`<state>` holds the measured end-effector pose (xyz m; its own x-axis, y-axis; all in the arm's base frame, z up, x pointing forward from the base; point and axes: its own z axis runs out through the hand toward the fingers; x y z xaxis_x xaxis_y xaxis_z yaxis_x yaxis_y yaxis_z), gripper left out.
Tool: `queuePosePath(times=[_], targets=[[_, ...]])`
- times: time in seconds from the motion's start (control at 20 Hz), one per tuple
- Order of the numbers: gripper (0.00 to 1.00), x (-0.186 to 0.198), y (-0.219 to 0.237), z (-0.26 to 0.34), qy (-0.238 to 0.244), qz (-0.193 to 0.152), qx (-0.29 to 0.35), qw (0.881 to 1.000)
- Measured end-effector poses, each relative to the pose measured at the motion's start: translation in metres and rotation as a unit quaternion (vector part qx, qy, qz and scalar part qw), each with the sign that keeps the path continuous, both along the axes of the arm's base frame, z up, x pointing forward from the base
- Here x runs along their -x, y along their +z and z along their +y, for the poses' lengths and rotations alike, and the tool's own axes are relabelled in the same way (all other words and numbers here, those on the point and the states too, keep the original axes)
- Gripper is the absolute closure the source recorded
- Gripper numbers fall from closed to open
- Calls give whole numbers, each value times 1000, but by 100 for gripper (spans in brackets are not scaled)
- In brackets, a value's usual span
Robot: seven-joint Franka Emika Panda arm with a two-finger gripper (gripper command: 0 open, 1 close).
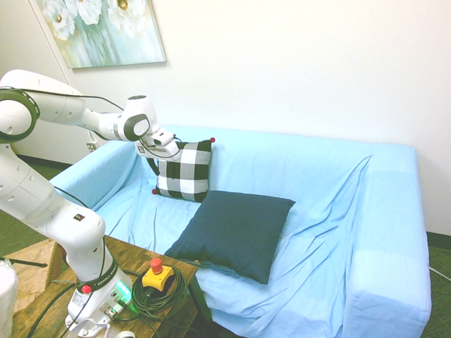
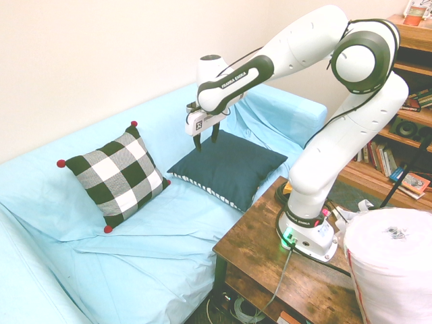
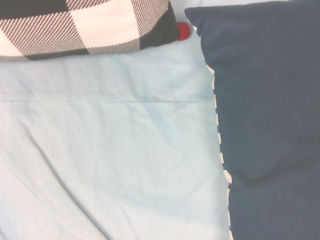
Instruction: Lift the pillow
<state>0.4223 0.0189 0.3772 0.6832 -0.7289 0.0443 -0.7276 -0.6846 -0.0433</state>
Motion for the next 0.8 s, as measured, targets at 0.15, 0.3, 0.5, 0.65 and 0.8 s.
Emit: queuePosePath(times=[0.15, 0.3, 0.5, 0.65, 0.8], targets=[[0, 0, -4, -1, 0, 4, -2, 1000], [0, 6, -22, -17, -5, 17, -4, 1000], [0, 31, -61, -57, -10, 33, -4, 999], [0, 52, -85, -93, -14, 39, -3, 999], [0, 57, -101, -134, -16, 32, -5, 999]])
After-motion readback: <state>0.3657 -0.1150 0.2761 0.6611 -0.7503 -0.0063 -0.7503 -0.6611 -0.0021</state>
